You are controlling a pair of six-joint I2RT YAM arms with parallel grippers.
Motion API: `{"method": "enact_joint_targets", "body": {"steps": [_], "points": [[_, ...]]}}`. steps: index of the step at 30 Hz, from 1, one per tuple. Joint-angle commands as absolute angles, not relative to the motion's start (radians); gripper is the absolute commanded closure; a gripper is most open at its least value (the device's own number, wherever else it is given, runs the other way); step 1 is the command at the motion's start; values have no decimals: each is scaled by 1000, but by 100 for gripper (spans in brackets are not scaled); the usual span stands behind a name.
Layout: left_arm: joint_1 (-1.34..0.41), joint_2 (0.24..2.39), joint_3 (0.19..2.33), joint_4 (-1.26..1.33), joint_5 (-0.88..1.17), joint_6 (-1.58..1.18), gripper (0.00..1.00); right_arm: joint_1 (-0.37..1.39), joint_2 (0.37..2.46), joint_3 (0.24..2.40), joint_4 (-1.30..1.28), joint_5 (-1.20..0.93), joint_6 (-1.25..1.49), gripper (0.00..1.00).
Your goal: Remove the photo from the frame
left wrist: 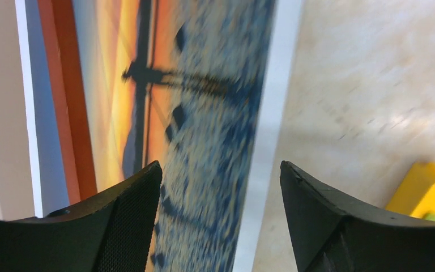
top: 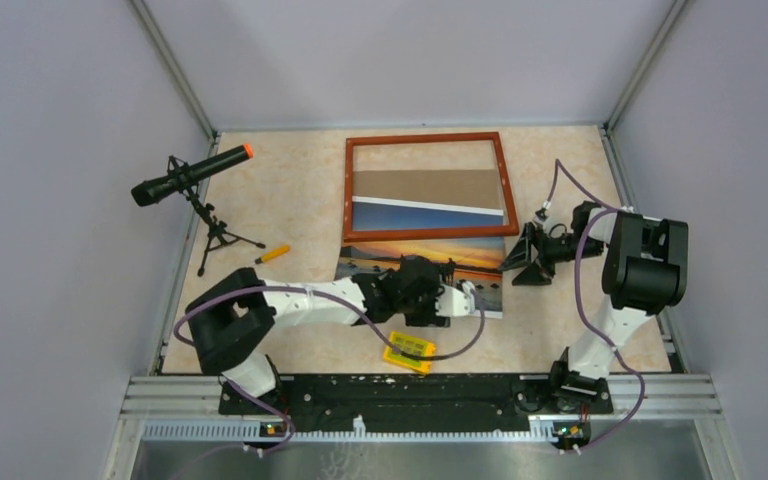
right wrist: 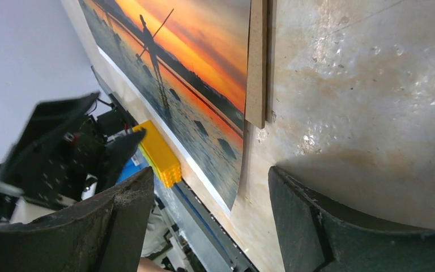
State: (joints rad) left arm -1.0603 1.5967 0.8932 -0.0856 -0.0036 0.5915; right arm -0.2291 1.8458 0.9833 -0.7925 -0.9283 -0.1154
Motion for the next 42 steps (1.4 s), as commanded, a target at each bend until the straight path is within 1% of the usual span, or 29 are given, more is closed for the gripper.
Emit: {"method": "enact_joint_targets", "body": {"steps": [1, 2, 3, 4, 9, 16, 19, 24, 32, 34, 38, 42], "points": [[-1182, 1660, 892, 119, -112, 624, 19, -229, 1863, 984, -758, -952, -127, 27], [-1204, 1679, 898, 145, -130, 622, 18, -229, 1865, 984, -755, -959, -126, 27], [-1231, 1705, 908, 171, -152, 621, 4, -229, 1865, 983, -754, -968, -127, 27], [-1258, 1732, 918, 199, -180, 625, 2, -228, 1867, 983, -753, -978, -127, 27], [-1385, 1866, 932, 410, -355, 706, 1, -229, 1863, 982, -752, -987, -127, 28], [-1389, 2046, 1048, 406, -490, 727, 2, -230, 1849, 982, -749, -984, -124, 28], [-1367, 2063, 1064, 366, -520, 720, 4, -232, 1841, 980, -748, -983, -123, 28], [-1314, 2025, 1028, 266, -545, 683, 14, -232, 1840, 980, -748, -983, -123, 28], [-1260, 1915, 886, 269, -546, 693, 31, -233, 1841, 979, -746, -984, -123, 28], [-1235, 1893, 864, 262, -535, 691, 36, -235, 1839, 980, -746, -988, -124, 28], [-1194, 1830, 843, 208, -503, 671, 54, -237, 1830, 980, -747, -992, -130, 28], [-1186, 1754, 841, 125, -461, 656, 75, -239, 1804, 975, -735, -990, -128, 28]]}}
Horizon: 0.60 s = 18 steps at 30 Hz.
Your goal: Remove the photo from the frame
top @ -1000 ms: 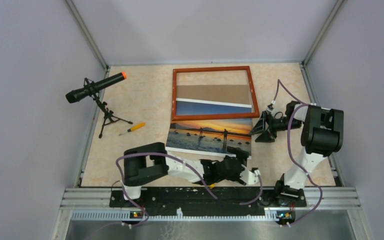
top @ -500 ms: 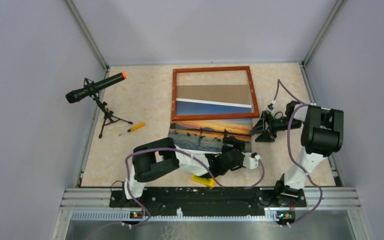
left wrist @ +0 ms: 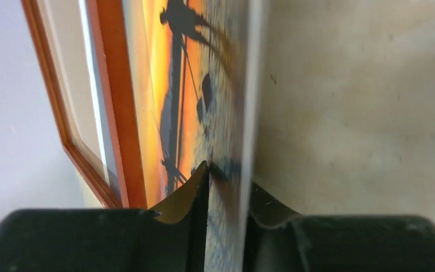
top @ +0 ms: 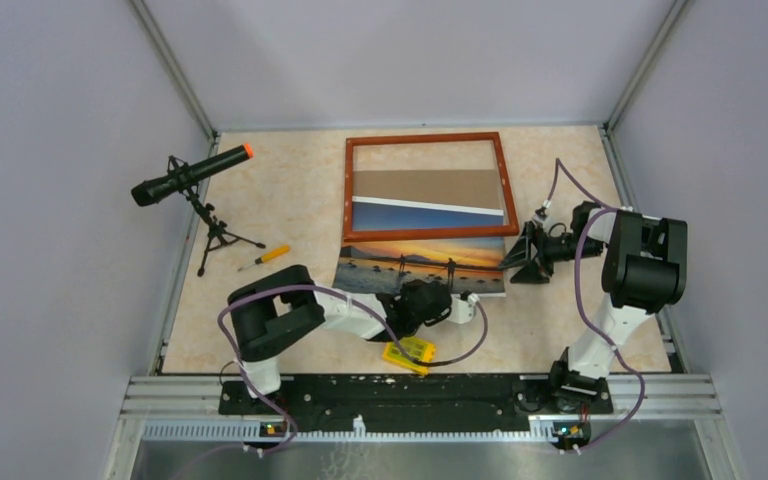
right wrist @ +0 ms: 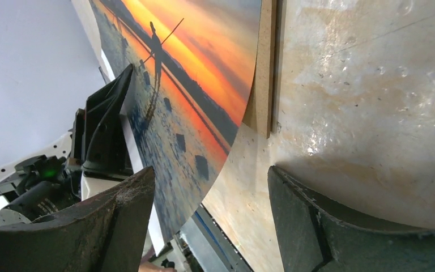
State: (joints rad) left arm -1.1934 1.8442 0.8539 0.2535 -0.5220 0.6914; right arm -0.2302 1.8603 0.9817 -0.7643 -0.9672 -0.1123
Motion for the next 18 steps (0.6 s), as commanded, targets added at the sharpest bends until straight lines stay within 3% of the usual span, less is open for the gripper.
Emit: {"method": "enact_joint_targets", "body": {"steps": [1, 3, 4, 18], "points": [[-1186, 1737, 849, 90, -447, 648, 84, -238, 1796, 973, -730, -988, -125, 28], [-1186, 1707, 878, 15, -414, 634, 99, -239, 1782, 979, -727, -986, -123, 28], [-1186, 1693, 897, -44, -392, 627, 100, -238, 1776, 984, -728, -985, -123, 28], [-1129, 1450, 1223, -583, -240, 670, 100, -255, 1621, 1057, -625, -967, -53, 28]]}}
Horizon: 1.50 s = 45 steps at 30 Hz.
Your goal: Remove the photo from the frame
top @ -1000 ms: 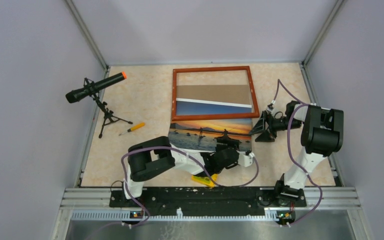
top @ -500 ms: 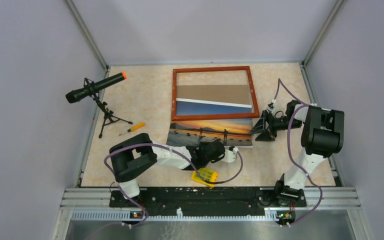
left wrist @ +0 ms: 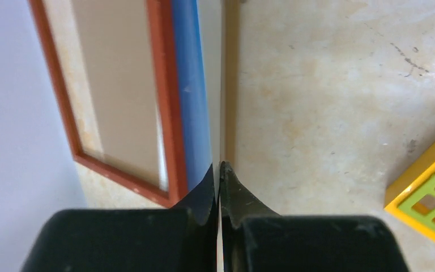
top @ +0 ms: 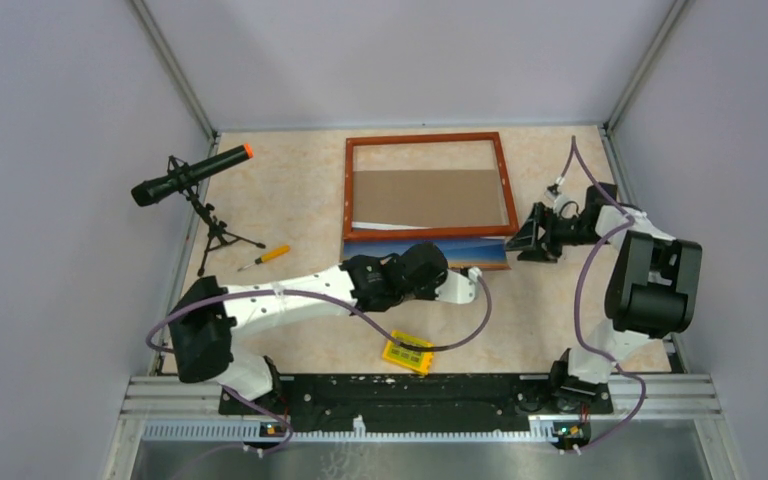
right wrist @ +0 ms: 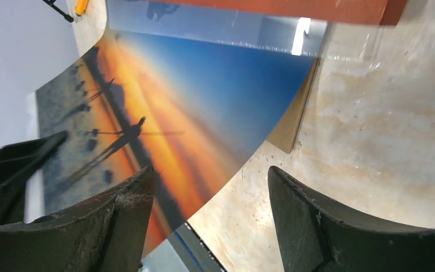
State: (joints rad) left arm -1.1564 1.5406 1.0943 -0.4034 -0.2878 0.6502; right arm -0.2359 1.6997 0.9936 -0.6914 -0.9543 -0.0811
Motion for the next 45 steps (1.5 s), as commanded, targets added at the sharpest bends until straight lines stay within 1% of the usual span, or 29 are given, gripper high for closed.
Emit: {"method": "enact_joint_targets", "body": {"steps": [1, 5, 9, 15, 21, 25, 29, 33, 38, 45], "points": [[-1124, 1440, 1257, -609, -255, 683, 100, -258, 1609, 1065, -617, -967, -48, 28], [-1079, 1412, 1387, -635, -333, 749, 100, -262, 1568, 1121, -572, -920, -13, 27], [-1017, 1423, 1474, -559, -406, 847, 100, -261, 1544, 1160, -521, -887, 51, 27], [-921, 1531, 1588, -321, -476, 996, 100, -266, 1497, 1096, -393, -864, 139, 26], [-894, 1694, 1699, -31, -519, 1173, 100, -285, 1464, 1025, -275, -885, 219, 26], [-887, 1796, 1688, 90, -510, 1262, 100, -309, 1446, 1023, -266, -892, 226, 25], [-860, 1899, 1642, 145, -481, 1253, 100, -340, 1422, 1006, -234, -913, 248, 25], [-841, 2009, 1630, 136, -450, 1191, 100, -348, 1418, 1000, -229, -927, 252, 25], [-836, 2090, 1609, 105, -377, 1113, 100, -353, 1426, 1003, -225, -938, 254, 25], [-821, 2135, 1570, 62, -246, 1057, 100, -354, 1438, 1001, -222, -943, 253, 25]]}}
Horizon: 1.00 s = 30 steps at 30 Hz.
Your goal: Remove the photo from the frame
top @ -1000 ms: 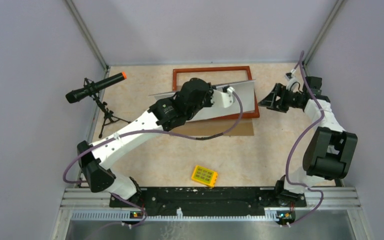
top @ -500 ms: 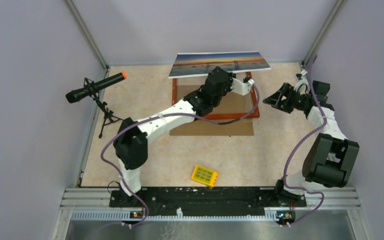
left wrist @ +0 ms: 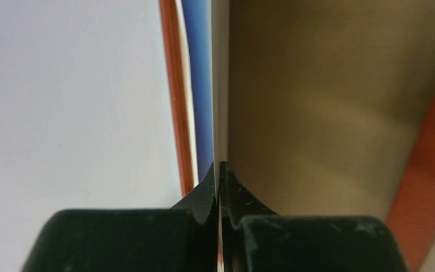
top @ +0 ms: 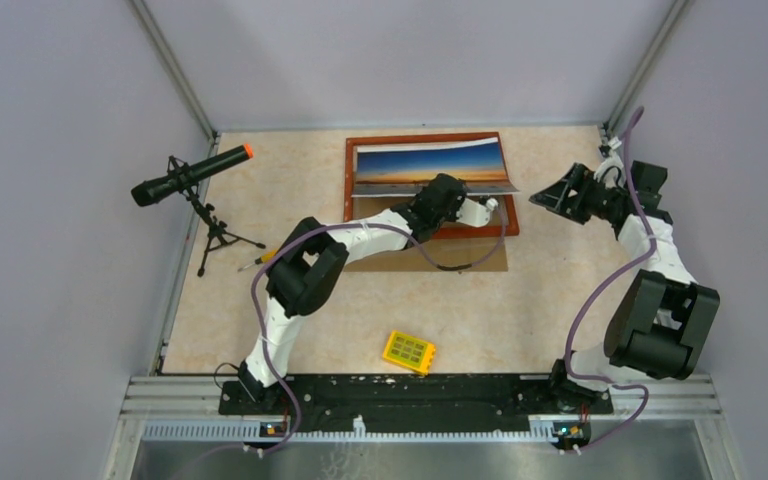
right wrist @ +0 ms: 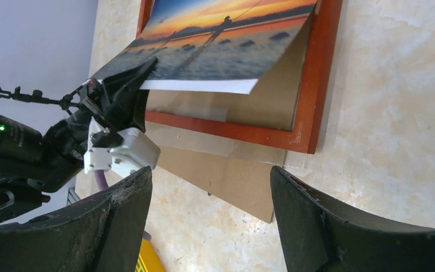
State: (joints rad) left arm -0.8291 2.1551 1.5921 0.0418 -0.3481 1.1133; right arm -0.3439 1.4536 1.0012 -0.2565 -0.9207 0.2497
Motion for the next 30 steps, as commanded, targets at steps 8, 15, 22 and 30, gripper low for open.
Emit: {"method": "enact_joint_targets", "body": {"steps": [8, 15, 22, 30], "points": [[-817, 2195, 1632, -62, -262, 1019, 93, -354, 1459, 996, -221, -954, 252, 25], [-811, 2136, 1703, -314, -105, 909, 37, -354, 1460, 992, -216, -955, 250, 25], [-788, 2120, 1810, -518, 30, 843, 13, -354, 1460, 989, -215, -962, 252, 25], [-735, 2154, 1881, -591, 124, 764, 12, -353, 1457, 985, -215, -961, 249, 25]]}}
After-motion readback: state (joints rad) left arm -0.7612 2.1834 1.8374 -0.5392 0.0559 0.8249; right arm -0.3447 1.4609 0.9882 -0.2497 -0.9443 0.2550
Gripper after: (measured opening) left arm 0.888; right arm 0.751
